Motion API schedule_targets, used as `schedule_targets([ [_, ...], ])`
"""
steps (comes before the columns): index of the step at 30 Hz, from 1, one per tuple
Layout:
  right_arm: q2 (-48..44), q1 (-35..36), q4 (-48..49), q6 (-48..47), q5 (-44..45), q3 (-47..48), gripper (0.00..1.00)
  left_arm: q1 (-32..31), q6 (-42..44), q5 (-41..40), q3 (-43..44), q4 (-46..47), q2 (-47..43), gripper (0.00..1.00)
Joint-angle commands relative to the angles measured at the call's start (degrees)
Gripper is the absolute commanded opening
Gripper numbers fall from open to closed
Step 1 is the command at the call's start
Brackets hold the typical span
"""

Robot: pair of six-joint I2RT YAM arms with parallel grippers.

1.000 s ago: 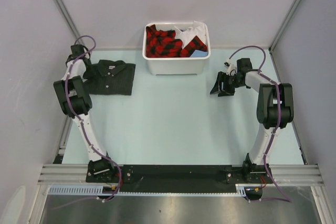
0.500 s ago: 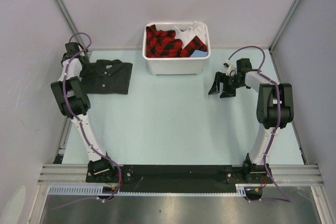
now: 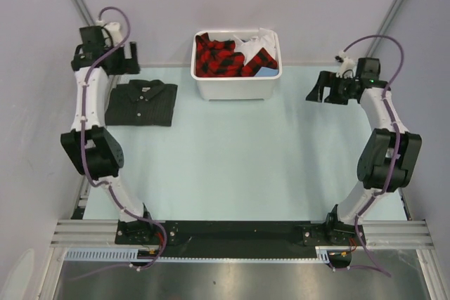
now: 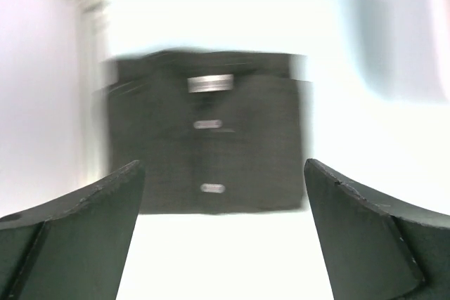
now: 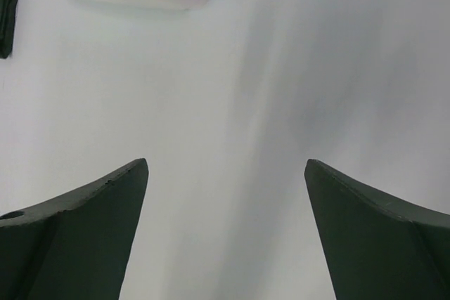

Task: Fold and stack the long sleeve shirts
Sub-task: Neatly place the folded shirt to the corner

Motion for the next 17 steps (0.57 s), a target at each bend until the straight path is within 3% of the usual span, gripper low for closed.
schedule_targets([
  [1, -6.2, -1.5, -0.9, -4.6, -1.5, 1.4, 1.0, -12.1, 5.4, 6.0, -1.5, -9.1, -8.5, 0.99],
  [7, -15.1, 0.3, -1.8, -7.6, 0.0, -11.5, 1.0, -20.8, 6.0, 10.7, -19.6, -7.2, -17.5, 0.99],
  [12, -24.6, 3.1, -4.5, -10.1, 2.5, -22.6, 1.0, -21.4, 3.7, 11.4, -38.5, -1.5, -26.1, 0.99],
  [17, -31.0, 5.0, -3.7, -10.0, 3.9, -29.5, 1.0, -21.4, 1.1, 11.5, -48.2, 2.5, -32.8, 0.99],
])
